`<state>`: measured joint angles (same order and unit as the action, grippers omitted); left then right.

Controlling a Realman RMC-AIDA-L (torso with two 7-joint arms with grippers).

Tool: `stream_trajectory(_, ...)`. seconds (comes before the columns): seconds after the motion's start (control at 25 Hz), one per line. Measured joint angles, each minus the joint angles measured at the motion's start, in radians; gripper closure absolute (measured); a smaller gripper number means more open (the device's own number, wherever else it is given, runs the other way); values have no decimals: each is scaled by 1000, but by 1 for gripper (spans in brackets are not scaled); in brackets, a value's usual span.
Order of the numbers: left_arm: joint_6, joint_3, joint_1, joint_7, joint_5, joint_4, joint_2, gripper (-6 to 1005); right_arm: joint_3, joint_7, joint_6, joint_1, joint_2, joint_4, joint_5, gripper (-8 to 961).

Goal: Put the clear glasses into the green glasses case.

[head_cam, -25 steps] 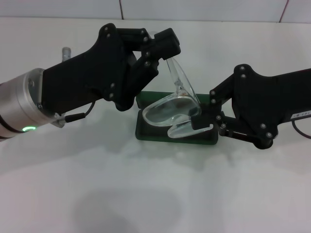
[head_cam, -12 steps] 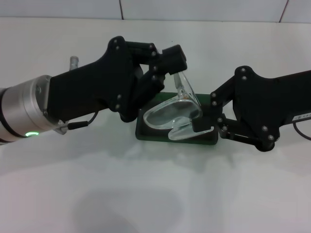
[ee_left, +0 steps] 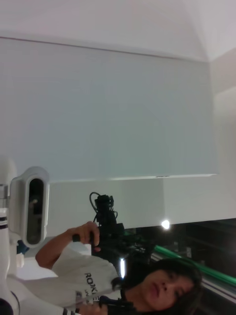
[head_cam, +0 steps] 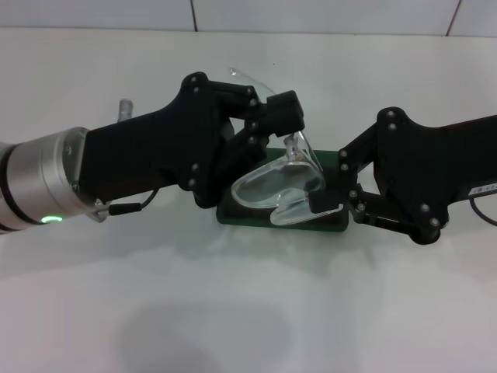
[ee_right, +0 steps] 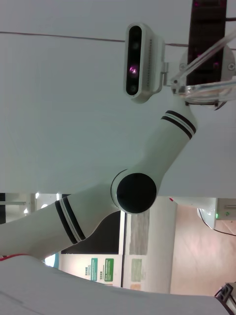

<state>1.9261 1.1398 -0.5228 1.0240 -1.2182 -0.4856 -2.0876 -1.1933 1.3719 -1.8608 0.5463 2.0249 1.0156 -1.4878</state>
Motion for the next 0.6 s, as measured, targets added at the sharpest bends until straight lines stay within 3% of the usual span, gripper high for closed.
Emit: stream_trajectory(0.6, 8, 32, -2, 21, -8, -19, 1, 946, 0, -5, -3, -8, 0, -1, 2, 902)
